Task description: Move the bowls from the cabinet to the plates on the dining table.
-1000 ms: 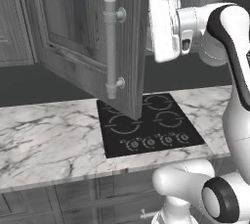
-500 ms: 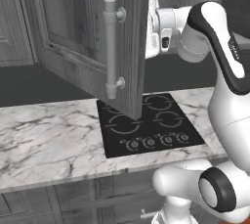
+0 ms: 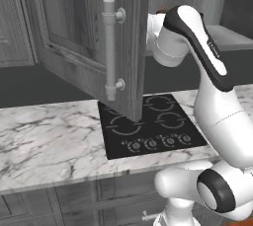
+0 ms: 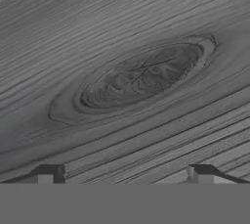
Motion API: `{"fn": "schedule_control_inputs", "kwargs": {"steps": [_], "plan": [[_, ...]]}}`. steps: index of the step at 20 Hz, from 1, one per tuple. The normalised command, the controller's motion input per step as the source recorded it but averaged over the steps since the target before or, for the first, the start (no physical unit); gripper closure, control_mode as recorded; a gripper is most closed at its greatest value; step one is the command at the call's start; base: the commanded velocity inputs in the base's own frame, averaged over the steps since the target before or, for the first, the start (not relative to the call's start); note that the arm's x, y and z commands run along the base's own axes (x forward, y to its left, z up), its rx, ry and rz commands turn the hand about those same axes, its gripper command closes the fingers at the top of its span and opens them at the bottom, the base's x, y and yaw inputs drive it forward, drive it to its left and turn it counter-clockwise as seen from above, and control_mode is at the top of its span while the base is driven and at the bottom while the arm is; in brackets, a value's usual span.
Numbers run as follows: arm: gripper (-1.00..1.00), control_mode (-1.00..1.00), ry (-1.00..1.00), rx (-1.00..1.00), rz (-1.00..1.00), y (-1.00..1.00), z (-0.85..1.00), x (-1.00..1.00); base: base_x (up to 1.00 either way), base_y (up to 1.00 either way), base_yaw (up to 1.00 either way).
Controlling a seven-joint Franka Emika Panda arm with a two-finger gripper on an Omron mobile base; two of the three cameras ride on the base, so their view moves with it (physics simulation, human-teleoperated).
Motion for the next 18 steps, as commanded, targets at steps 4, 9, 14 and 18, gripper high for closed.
{"fn": "schedule_control_inputs", "kwargs": {"steps": [4, 9, 14, 18], "plan": [[-1.00, -1.00, 0.02, 0.11, 0.09, 0.59, 0.00, -0.13, 0.00, 0.00, 0.00], [-1.00, -1.00, 0.01, 0.09, 0.10, 0.66, 0.01, -0.35, 0.00, 0.00, 0.00], [-1.00, -1.00, -0.04, -0.06, 0.00, 0.97, -0.06, -0.18, 0.00, 0.00, 0.00], [-1.00, -1.00, 0.00, -0.06, 0.00, 0.89, -0.12, -0.01, 0.00, 0.00, 0.00]]}}
